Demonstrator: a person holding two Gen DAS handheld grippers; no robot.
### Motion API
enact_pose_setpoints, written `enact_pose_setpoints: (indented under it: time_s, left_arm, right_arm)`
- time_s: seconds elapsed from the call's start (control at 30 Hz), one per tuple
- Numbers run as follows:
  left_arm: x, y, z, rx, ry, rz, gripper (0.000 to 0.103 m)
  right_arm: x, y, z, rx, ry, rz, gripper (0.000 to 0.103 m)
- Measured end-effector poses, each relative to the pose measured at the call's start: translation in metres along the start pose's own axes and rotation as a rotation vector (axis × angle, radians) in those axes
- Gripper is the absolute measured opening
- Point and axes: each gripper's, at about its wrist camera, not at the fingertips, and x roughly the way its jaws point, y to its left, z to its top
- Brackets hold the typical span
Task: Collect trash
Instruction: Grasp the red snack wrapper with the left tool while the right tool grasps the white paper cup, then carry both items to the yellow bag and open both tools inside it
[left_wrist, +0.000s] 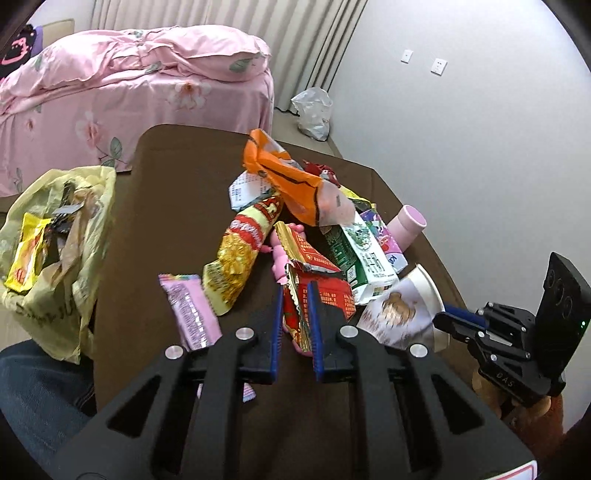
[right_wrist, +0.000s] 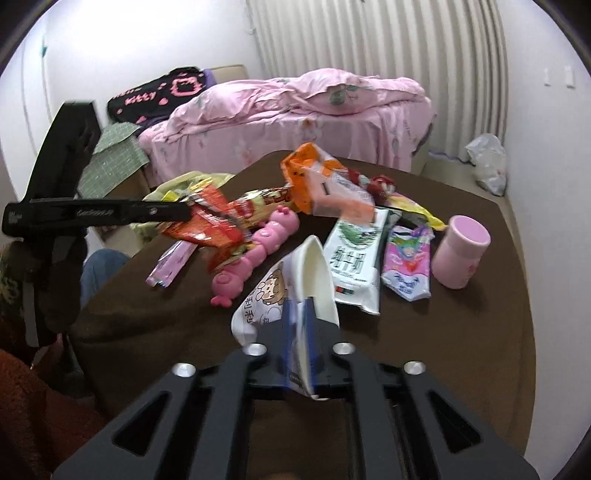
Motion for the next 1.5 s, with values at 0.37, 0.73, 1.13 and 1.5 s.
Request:
enact_pose_setpoints:
  time_s: [0.37, 0.73, 1.13, 1.5]
  left_arm:
    - [0.003, 0.01, -0.004, -0.034, 0.017, -0.003, 0.012]
    - [0.004, 0.012, -0.003, -0.031, 0.019, 0.006, 0.012]
    - [-0.006, 0.022, -0.006, -0.061, -0.009, 0.012, 0.012]
    - [-0.038, 0.036, -0.005, -0.06, -0.095, 0.041, 0.012]
  right_arm:
    - [-0.009, -0.042, -0.035, 0.221, 0.009, 0.014, 0.055]
    - [0.053, -0.068, -0.031, 0.357, 0.099, 0.149, 0.055]
    - [0.03, 0.01, 0.013, 0.03, -0.037, 0.069, 0.028]
    - [0.015, 0.031, 0.035, -0.064, -0.075, -0.006, 0.028]
